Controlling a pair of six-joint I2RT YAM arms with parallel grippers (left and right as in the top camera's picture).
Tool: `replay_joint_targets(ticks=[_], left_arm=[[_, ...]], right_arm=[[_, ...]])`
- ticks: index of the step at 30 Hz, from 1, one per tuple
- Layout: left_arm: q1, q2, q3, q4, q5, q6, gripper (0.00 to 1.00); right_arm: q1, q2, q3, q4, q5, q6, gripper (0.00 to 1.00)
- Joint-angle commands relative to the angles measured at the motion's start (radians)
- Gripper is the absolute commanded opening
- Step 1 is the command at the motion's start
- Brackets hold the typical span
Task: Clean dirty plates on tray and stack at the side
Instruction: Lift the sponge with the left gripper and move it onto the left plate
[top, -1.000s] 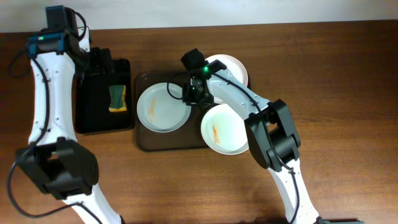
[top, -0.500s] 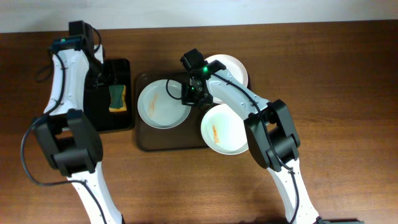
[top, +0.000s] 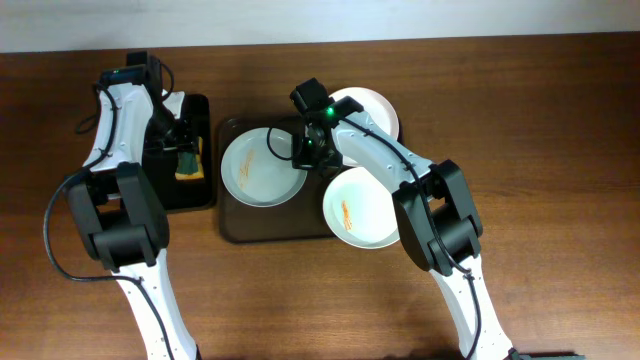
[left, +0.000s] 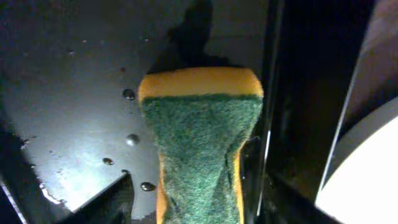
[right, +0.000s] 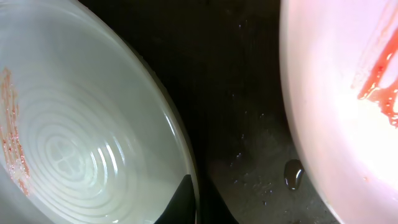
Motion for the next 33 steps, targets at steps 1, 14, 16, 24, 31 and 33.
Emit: replay_joint_targets(ticks=[1, 14, 16, 24, 31, 33], left_arm=[[-0.005, 0.024, 0.01, -0.008, -0.014, 0.014, 0.67], [-0.019, 0.024, -0.072, 0.062, 0.035, 0.014, 0.09], [-0.018, 0.024, -0.072, 0.065, 0.035, 0.014, 0.01], [-0.016, 0.005, 0.029, -0.02, 0.04, 0.006, 0.01], [-0.021, -0.06, 0.124, -0.101, 0.36, 0.114, 0.01], [-0.033, -0.057, 0.114, -0.092, 0.38, 0.121, 0.01]], right_arm=[[0.007, 0.03, 0.009, -0.004, 0.02, -0.005, 0.04], [0.007, 0.03, 0.009, -0.001, 0.024, -0.017, 0.06], [0.007, 0.03, 0.009, 0.004, 0.023, -0.017, 0.13], [0.007, 0.03, 0.009, 0.013, -0.008, -0.021, 0.04], [-0.011, 0.03, 0.009, 0.027, -0.079, -0.04, 0.04], [-0.025, 0.03, 0.009, 0.029, -0.109, -0.044, 0.04]])
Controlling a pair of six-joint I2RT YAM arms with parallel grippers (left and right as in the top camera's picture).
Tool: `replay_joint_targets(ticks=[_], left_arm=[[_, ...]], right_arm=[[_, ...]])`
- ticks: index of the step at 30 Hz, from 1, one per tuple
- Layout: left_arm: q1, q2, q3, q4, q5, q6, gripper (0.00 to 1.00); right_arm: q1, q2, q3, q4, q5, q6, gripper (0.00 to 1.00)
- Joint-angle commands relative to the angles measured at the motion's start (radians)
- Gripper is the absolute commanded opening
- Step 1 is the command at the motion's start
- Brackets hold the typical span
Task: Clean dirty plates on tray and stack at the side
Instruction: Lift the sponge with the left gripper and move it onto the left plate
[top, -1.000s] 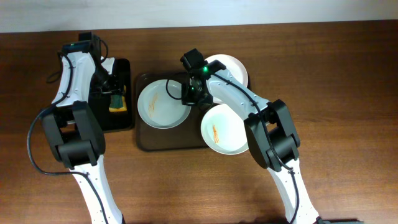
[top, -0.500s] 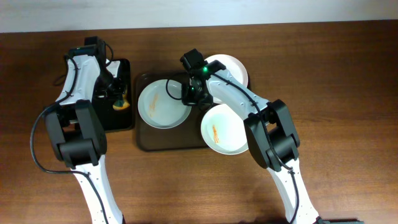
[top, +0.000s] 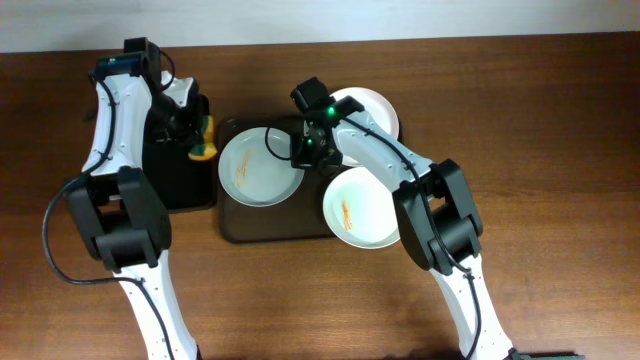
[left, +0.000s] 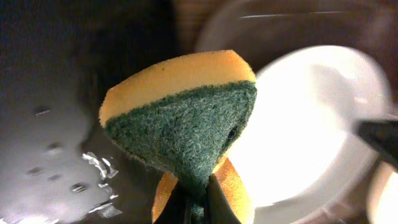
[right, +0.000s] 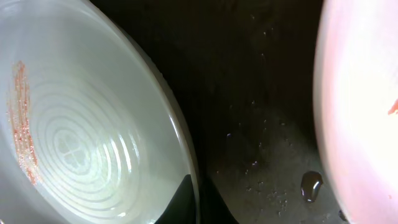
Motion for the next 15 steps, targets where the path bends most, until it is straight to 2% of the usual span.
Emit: replay_joint_targets(ticks=[1, 4, 9, 15], left_arm=[[-0.027, -0.046, 0.002, 0.014, 0.161, 0.072, 0.01], [-0.072, -0.043, -0.018, 0.053, 0.15, 0.072, 0.01], [-0.129, -0.043, -0.091, 0.096, 0.049, 0.071, 0.01], [-0.139, -0.043, -0.234, 0.157, -0.025, 0.067, 0.01]], right_arm=[[-0.02, 0.027, 0.008, 0.006, -0.06, -0.021, 0.04], [-0.018, 0.027, 0.008, 0.006, -0.06, -0.025, 0.04], [-0.027, 0.027, 0.008, 0.007, -0.06, -0.025, 0.04], [-0.032, 0.027, 0.008, 0.007, -0.06, -0.025, 0.04]])
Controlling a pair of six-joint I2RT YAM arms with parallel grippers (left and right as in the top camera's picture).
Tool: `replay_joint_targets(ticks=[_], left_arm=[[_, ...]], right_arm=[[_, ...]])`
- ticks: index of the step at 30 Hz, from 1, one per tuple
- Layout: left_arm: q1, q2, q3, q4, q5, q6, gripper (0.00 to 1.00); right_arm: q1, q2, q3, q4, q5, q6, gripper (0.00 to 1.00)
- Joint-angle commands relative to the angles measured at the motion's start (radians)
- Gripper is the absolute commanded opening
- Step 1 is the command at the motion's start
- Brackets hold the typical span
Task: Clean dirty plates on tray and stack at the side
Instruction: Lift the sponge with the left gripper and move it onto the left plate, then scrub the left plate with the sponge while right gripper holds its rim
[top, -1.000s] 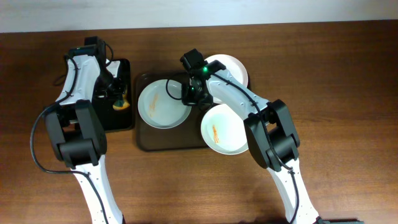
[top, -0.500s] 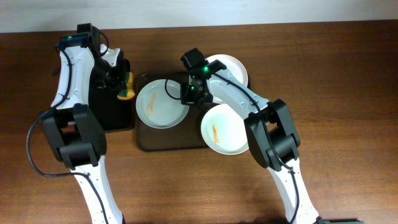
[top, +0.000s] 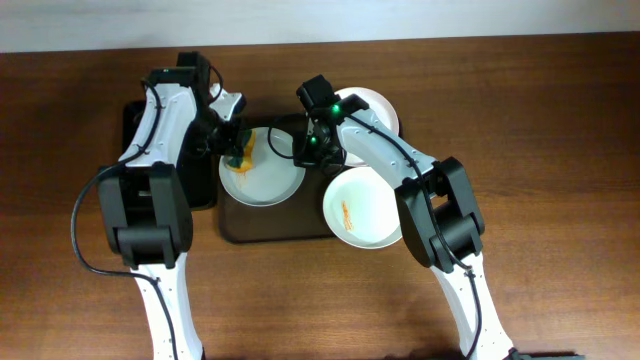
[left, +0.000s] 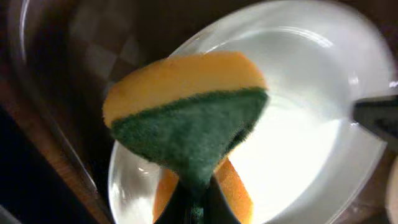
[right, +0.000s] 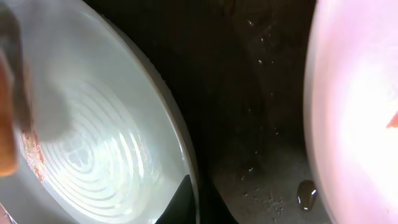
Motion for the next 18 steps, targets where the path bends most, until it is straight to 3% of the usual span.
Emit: replay_joint_targets(ticks=[1, 11, 15, 18], left_arm=[[0.001, -0.038, -0.084, 0.028, -0.035, 0.01, 0.01], [-0.092, -0.038, -0.147, -0.093, 0.071, -0.008, 0.01], [-0.056, -0.038, -0.147, 0.048, -0.055, -0.16, 0.01], [-0.039, -0.038, -0.148, 0.237, -0.119, -0.174, 0.01]], right_arm=[[-0.008, 0.019, 0.008, 0.0, -0.011, -0.004, 0.04], [-0.008, 0.019, 0.008, 0.0, -0.011, -0.004, 0.04], [-0.008, 0.019, 0.008, 0.0, -0.01, -0.004, 0.04], [-0.008, 0.019, 0.008, 0.0, -0.01, -0.004, 0.04]])
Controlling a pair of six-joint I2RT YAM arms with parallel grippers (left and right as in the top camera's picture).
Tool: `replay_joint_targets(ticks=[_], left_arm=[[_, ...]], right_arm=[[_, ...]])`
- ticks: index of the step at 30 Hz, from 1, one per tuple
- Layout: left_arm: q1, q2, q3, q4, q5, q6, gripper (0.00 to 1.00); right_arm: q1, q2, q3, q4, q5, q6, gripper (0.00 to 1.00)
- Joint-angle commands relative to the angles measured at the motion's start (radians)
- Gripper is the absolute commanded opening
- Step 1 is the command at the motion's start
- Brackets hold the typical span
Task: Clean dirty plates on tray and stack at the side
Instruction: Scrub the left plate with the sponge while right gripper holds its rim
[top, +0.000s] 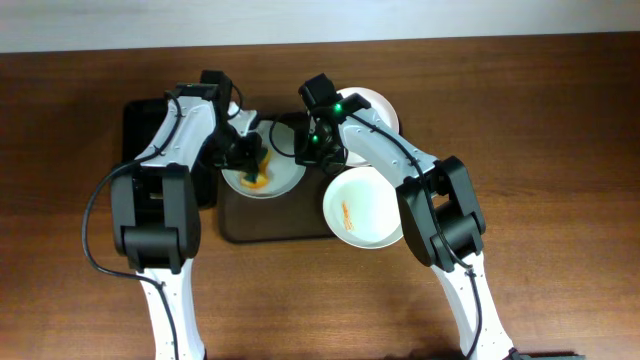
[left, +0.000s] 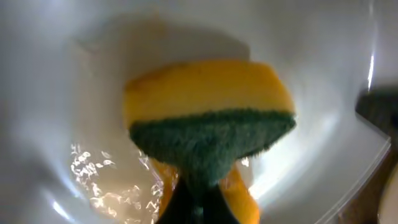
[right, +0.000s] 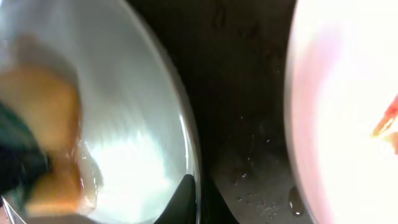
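On the dark tray (top: 270, 228) lies a white plate (top: 285, 176). My left gripper (top: 245, 155) is shut on a yellow and green sponge (top: 256, 174), pressed down into that plate. In the left wrist view the sponge (left: 205, 106) rests on the wet plate (left: 68, 87), held by the left gripper (left: 196, 202). My right gripper (top: 308, 150) is shut on the plate's right rim. In the right wrist view its jaws (right: 198, 193) pinch the plate (right: 137, 118), with the sponge (right: 43, 106) at the left. A second plate (top: 362, 208), streaked with red, overlaps the tray's right edge.
A black bin (top: 140, 125) stands left of the tray. A white plate (top: 375, 105) sits on the table behind the right arm. Water drops lie on the tray floor (right: 249, 112) between the two plates, and the streaked plate (right: 348, 93) is close on the right.
My left gripper has come down and to the right, from just above the plate's left part to the sponge pressing on the plate's inside. The right gripper still holds the rim.
At first my left gripper held the sponge down in the black bin. Then the sponge was at the bin's right edge, then over the left plate, and now it lies on that plate. All the while my right gripper stayed shut on the plate's rim.
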Motion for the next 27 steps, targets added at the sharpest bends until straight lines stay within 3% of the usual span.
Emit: replay_joint_targets(ticks=[1, 5, 9, 11, 14, 18, 23, 25, 27], left_arm=[[0.021, -0.006, -0.008, 0.175, -0.126, -0.047, 0.01], [0.015, -0.006, -0.008, 0.327, -0.132, -0.048, 0.01], [0.012, -0.006, -0.007, 0.206, -0.117, -0.077, 0.01], [0.011, -0.006, -0.007, 0.11, 0.044, -0.076, 0.01], [0.011, -0.006, -0.007, 0.034, 0.335, 0.033, 0.01], [0.006, -0.006, -0.007, 0.097, 0.33, 0.032, 0.01], [0.006, -0.006, -0.007, 0.183, 0.066, -0.071, 0.01], [0.006, -0.006, -0.008, 0.18, -0.178, -0.127, 0.01], [0.006, -0.006, -0.008, 0.153, -0.261, -0.138, 0.01]], right_arm=[[-0.002, 0.019, 0.008, -0.008, -0.01, -0.008, 0.04], [-0.002, 0.019, 0.008, -0.008, -0.009, -0.011, 0.04], [-0.002, 0.019, 0.008, -0.008, -0.009, -0.011, 0.04], [-0.002, 0.019, 0.008, -0.006, -0.009, -0.011, 0.04], [-0.002, 0.019, 0.008, -0.005, -0.01, -0.011, 0.04], [-0.002, 0.019, 0.008, -0.005, -0.01, -0.011, 0.04], [-0.002, 0.019, 0.008, -0.005, -0.01, -0.011, 0.04], [-0.002, 0.019, 0.008, -0.005, -0.01, -0.011, 0.04], [-0.002, 0.019, 0.008, -0.005, -0.01, -0.011, 0.04]])
